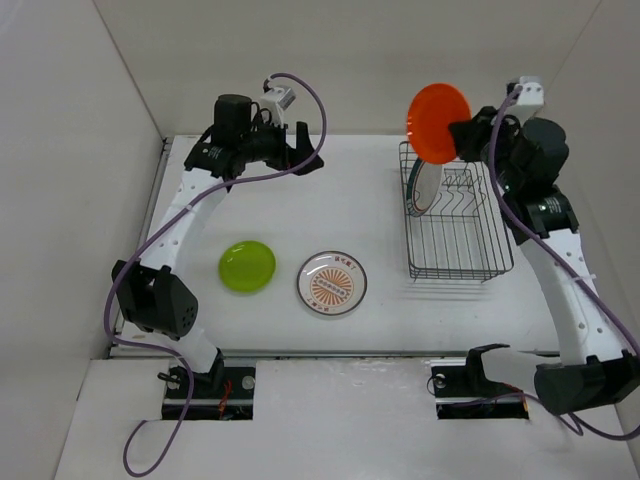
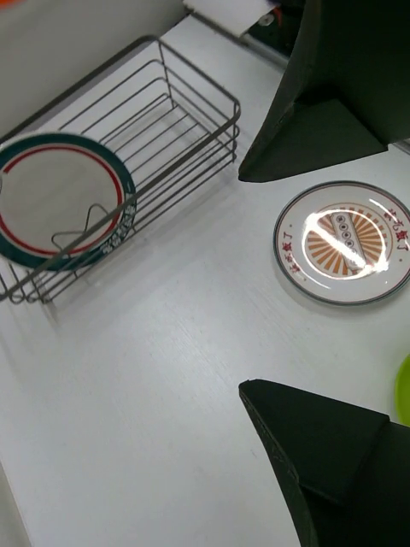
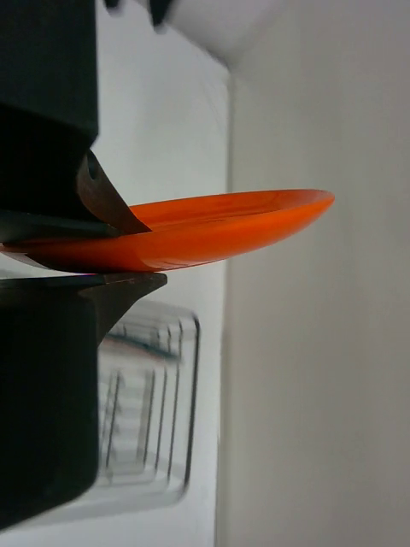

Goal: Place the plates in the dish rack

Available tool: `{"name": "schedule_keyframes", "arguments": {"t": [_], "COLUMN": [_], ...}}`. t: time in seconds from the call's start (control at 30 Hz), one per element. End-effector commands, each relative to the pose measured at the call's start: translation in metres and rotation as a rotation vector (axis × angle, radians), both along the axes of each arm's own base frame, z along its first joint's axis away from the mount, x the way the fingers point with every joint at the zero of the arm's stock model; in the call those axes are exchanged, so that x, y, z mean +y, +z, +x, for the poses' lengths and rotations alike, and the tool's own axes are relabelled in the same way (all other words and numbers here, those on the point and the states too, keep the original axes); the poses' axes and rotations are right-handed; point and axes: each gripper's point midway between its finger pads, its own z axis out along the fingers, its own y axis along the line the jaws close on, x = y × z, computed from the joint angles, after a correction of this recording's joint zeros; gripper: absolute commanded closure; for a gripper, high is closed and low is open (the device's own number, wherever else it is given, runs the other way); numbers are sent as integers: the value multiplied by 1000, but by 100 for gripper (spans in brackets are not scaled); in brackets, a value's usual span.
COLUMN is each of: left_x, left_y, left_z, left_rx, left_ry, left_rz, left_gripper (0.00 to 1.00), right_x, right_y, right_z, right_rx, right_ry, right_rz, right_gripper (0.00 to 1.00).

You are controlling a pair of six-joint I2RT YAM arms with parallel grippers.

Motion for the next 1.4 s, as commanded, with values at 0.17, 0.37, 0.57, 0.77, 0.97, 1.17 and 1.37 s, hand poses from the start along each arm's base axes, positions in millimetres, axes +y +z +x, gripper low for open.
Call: {"name": "schedule_keyframes", "arguments": {"t": [0.17,0.37,0.57,0.77,0.97,1.17,1.37], "left_x": [32,41,50,53,53,53,55], "left_y": [25,27,24,17,24,24,28], "left_z": [24,28,28,25,27,27,23], "left_rx": [-128,-155,-175,-174,-190,-196,-202], "left_ry": [199,246,270,275,273,269,261], "left_rz": [104,137,178,194,196,202,190], "left_gripper": [0,0,0,0,0,0,0], "right_x": [-183,-210,-208,-199,-199,-197,-200], "right_y": [-10,-39,-83,-123,-150,-165,-196], "right_z": [-3,24,59,72,74,80,88], "right_rx": [106,138,206,281,328,358,422], "right_ry": [-859,-845,-756,-676,-643,-612,-582], "right_rz": [-306,-307,-358,-385,-451,-482,-502], "right_gripper": [100,100,100,100,100,100,100]}}
